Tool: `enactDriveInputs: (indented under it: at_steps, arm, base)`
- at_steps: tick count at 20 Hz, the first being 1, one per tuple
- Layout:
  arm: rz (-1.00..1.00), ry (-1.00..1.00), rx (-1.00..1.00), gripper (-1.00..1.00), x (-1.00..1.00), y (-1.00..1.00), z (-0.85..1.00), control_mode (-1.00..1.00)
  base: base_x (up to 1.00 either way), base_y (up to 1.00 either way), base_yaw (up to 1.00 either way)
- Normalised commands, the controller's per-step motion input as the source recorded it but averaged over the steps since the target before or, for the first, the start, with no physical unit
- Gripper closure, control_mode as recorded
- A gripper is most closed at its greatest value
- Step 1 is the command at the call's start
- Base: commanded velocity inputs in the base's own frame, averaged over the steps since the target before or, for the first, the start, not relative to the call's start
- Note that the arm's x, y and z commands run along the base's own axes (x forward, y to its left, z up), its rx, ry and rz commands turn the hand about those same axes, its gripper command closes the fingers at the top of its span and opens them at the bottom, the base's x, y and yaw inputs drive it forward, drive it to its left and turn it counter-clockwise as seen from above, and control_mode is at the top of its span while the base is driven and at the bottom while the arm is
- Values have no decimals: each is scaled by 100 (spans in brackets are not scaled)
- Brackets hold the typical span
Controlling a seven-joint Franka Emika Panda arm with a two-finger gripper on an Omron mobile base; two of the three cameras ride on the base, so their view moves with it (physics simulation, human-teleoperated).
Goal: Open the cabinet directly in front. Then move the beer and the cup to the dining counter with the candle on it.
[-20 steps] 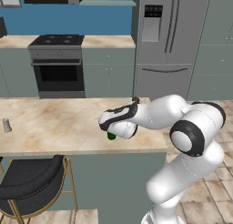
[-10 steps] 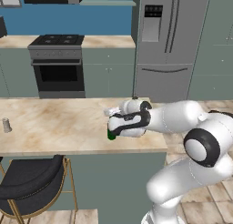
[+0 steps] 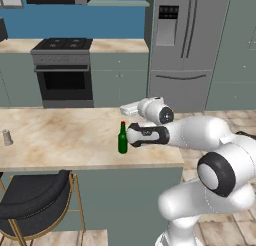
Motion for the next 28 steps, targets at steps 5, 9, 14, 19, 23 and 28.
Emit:
enactDriveInputs:
  at_steps: [5,9,14,19,23,28]
  arm:
    - [-17,1,5,-100,-20,0,100,-100]
    - [-16,27,7,-100,-44,-8,100,-100]
    - [-12,52,4,-100,-64,-30,100,-100]
    - [-10,49,1,-100,-39,-25,54,-100]
    - [0,0,0,-100,-4,0,-2,-100]
    - [0,0,-1,-100,-79,0,-34,-100]
  base:
    - [0,0,0]
    - [0,0,0]
    - [0,0,0]
    - [0,0,0]
    - [0,0,0]
    - [0,0,0]
